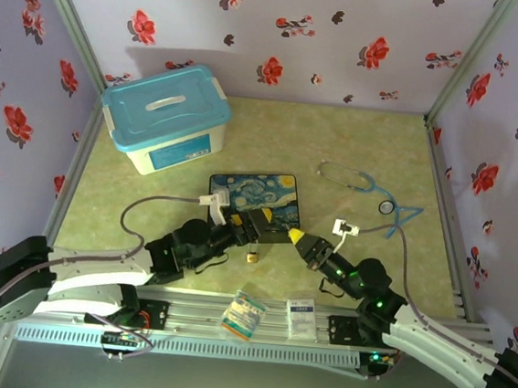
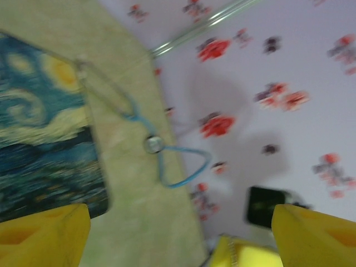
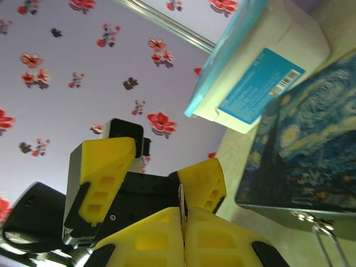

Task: Unlock a padlock with a key

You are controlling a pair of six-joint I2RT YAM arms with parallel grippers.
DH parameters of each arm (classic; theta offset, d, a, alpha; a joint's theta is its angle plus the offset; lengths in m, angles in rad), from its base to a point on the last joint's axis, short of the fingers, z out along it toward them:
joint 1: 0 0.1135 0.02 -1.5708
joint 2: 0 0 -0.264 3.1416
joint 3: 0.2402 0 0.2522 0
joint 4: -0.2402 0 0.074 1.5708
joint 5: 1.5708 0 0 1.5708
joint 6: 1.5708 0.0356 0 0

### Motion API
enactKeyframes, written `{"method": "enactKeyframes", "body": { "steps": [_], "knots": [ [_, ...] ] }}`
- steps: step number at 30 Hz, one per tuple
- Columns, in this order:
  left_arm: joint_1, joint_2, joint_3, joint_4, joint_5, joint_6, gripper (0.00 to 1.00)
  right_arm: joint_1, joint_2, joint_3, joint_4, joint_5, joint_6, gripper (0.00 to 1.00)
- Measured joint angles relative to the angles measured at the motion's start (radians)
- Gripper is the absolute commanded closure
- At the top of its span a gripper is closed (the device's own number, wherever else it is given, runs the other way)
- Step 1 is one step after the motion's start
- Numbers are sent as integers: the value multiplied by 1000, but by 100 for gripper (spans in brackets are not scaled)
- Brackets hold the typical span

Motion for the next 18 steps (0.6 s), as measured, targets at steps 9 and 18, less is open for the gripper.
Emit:
{"method": "enactKeyframes", "body": {
  "steps": [9,18],
  "knots": [
    [-26,13,-39,-332,-4,5,17,-1,-70,12,-200,45,-45,100],
    [-52,211,33,-465,-6,41,20,-2,-71,12,-271,45,-55,100]
  ]
}}
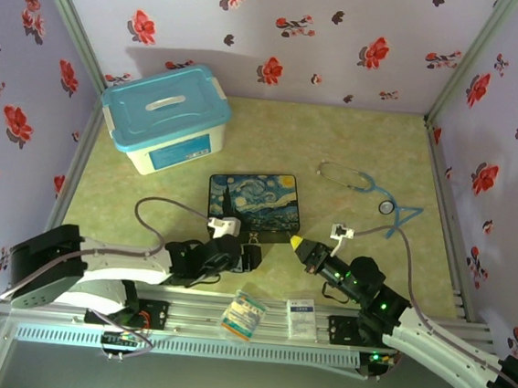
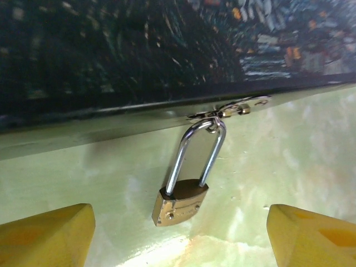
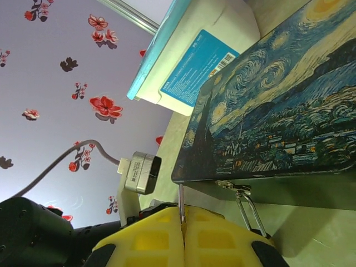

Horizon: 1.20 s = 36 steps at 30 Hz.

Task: Unlock a padlock with a key

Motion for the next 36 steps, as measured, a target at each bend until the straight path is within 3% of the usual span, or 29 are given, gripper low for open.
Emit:
{"method": "enactKeyframes", "body": {
  "steps": [12,19,23,36],
  "knots": [
    [-12,165,66,0,-8,48,35,0,-8,0,-20,0,0,100],
    [-15,201,73,30,-29,55,50,0,-9,0,-21,0,1,100],
    [-19,211,74,42,-26,53,66,0,-9,0,-21,2,1,100],
    [-27,216,62,109,-14,24,77,0,-9,-2,-22,9,3,100]
  ]
}}
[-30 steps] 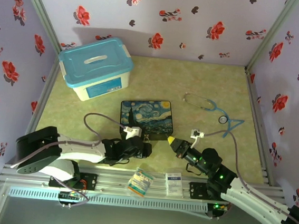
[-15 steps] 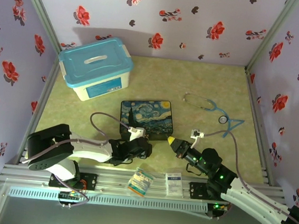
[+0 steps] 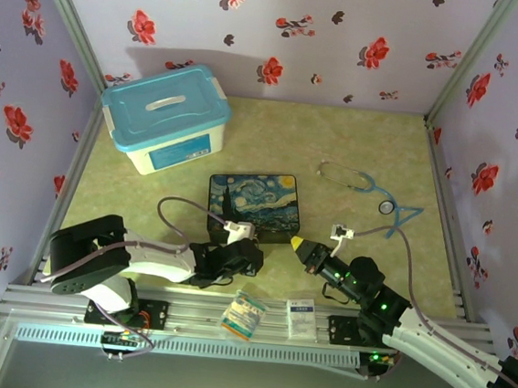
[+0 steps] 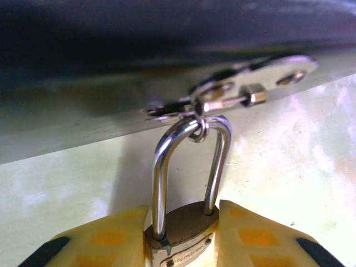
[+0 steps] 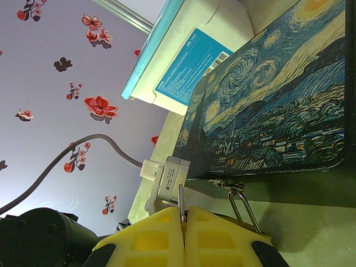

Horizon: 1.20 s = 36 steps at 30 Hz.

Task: Unlock a padlock with a key

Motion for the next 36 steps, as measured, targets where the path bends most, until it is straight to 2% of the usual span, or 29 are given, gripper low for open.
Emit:
{"method": "enactKeyframes", "body": {
  "steps": [8,19,23,29,30,32,34,36],
  "knots": [
    [-3,-24,-8,33,7,-29,78,0,-1,-12,-13,3,0,100],
    [18,-34,-36,218,14,-123,82,0,64,-44,-99,1,19,100],
    [20,-2,-36,247,14,-138,80,0,31,-47,-141,3,20,100],
    [11,43,-36,259,-13,-161,84,0,-60,-47,-205,10,19,100],
    [6,43,-36,255,-27,-162,81,0,-69,-47,-218,10,19,100],
    [-10,38,-34,222,-66,-161,61,0,-87,-47,-246,13,18,100],
    [-20,27,-31,171,-108,-159,50,0,-98,-47,-265,14,16,100],
    [-22,24,-31,157,-138,-140,42,0,-102,-47,-267,15,15,100]
  ]
}}
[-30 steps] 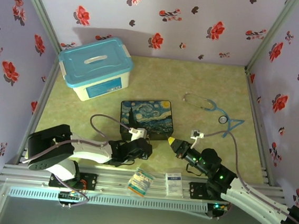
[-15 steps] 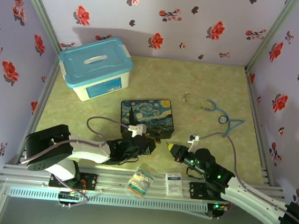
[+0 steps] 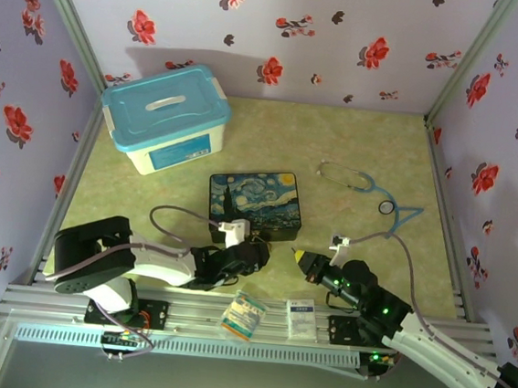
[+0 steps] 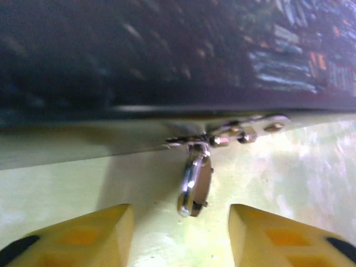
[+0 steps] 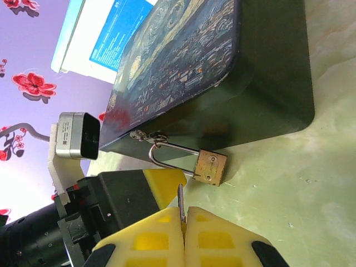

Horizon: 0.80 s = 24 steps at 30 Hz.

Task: Unlock a padlock with a key

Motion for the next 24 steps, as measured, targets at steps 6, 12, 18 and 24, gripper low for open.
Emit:
{"method": "enactKeyframes", "body": {
  "steps": [6,12,18,24],
  "knots": [
    [11,35,0,64,-23,56,37,0,-2,0,0,7,-1,100],
    [16,131,53,106,-43,81,54,0,-6,0,0,14,-8,100],
    [76,180,92,134,11,82,63,0,-25,0,0,18,-8,100],
    [124,218,143,149,56,95,57,0,-63,0,-3,22,-8,100]
  ]
}}
